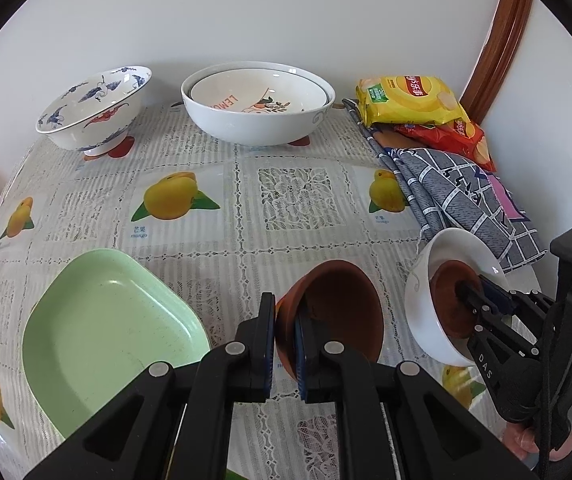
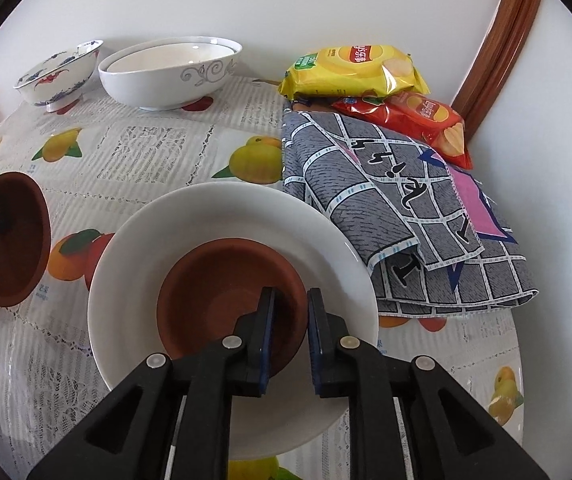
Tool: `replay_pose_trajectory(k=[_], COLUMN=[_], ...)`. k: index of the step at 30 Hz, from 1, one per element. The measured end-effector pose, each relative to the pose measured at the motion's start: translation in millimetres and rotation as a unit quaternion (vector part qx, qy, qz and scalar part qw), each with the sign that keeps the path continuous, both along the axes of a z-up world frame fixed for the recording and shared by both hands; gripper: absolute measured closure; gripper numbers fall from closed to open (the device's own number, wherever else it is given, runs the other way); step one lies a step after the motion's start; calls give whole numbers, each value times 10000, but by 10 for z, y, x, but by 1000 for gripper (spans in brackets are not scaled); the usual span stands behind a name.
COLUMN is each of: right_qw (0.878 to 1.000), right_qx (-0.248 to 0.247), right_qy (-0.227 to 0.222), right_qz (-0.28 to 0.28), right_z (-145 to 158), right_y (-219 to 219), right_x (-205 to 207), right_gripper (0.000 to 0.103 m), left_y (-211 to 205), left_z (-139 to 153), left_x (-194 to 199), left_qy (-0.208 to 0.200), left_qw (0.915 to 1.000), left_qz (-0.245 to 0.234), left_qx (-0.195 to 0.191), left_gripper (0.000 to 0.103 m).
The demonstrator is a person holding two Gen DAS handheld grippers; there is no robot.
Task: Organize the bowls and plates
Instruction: 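Lower the brown bowl into the white bowl and open the right gripper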
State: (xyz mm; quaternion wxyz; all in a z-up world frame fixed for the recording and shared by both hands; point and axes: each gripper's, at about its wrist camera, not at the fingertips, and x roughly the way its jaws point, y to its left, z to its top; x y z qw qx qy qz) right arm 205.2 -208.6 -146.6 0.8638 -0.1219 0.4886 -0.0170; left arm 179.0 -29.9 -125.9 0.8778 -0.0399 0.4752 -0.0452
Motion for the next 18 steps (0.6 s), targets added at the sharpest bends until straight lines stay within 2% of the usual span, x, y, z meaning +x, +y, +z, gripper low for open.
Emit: replay_pose_trajectory(k=[4, 8, 10, 12, 13, 18], right_qw=[9998, 9981, 9971, 9957, 9951, 9926], right_qx=[210, 558, 662, 753, 786, 837], right_qy=[-64, -262, -383, -532, -598, -814], right_qz=[2, 21, -5, -73, -109, -319], right_z=[64, 256, 377, 498, 550, 731], right_y=[-43, -92, -139, -228, -279, -528], right_x=[-57, -179, -251, -339, -391, -599], right_gripper=[81, 79, 74, 58, 56, 52], left_y=[-35, -98, -134, -179, -208, -386], left_z=[25, 102, 157, 216, 244, 342], left_x=[-48, -120, -154, -181, -191, -223], left_qy=[0, -71, -123, -184, -213, -327], left_qw=[10000, 10000, 9999, 9998, 9998, 9993], left_qz=[1, -11, -37, -50, -64, -155], left_qx=[16, 17, -2, -5, -9, -66], left_gripper=[94, 94, 94, 94, 94, 94])
